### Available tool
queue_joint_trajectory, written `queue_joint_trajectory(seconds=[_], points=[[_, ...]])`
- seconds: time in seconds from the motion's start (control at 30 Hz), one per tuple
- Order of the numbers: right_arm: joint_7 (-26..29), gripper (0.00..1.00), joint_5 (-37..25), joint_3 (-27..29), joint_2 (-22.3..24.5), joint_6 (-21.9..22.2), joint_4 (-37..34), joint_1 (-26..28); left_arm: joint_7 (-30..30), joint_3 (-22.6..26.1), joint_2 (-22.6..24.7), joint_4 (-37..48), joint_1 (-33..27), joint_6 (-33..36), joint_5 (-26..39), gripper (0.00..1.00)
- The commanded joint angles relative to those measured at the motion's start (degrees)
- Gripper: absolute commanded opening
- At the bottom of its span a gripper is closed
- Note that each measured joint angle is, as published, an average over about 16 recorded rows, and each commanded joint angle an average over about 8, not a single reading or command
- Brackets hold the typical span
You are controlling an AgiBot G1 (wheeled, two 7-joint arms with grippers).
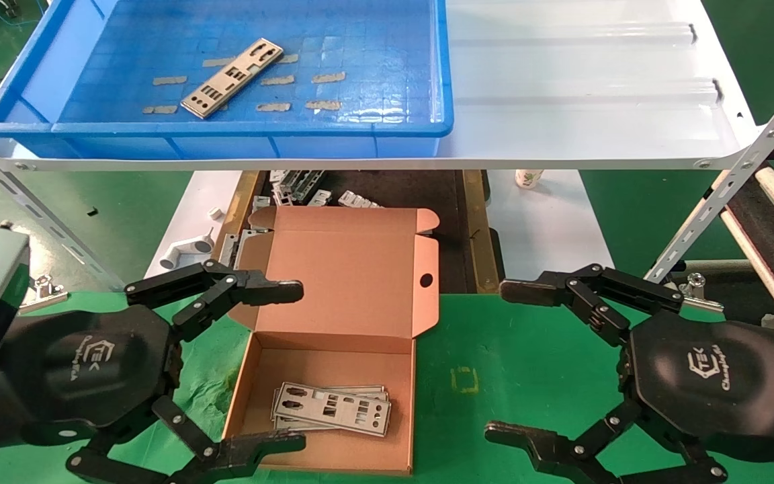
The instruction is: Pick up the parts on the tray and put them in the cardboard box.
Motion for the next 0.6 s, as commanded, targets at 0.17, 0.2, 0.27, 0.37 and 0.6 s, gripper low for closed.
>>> queue_joint_trajectory(seconds=[0.17, 0.2, 0.27, 0.37, 0.6], points=[[0.0, 1.0, 0.0, 0.0, 0.0, 0.0, 0.0, 0.0, 0.0, 0.0, 0.0, 0.0, 0.0, 0.0, 0.0, 1.0], [0.0, 1.0, 0.0, 0.0, 0.0, 0.0, 0.0, 0.0, 0.0, 0.0, 0.0, 0.0, 0.0, 0.0, 0.0, 1.0], [0.0, 1.0, 0.0, 0.0, 0.0, 0.0, 0.0, 0.0, 0.0, 0.0, 0.0, 0.0, 0.0, 0.0, 0.0, 1.0], [0.0, 1.0, 0.0, 0.0, 0.0, 0.0, 0.0, 0.0, 0.0, 0.0, 0.0, 0.0, 0.0, 0.0, 0.0, 1.0], [0.0, 1.0, 0.0, 0.0, 0.0, 0.0, 0.0, 0.0, 0.0, 0.0, 0.0, 0.0, 0.0, 0.0, 0.0, 1.0]])
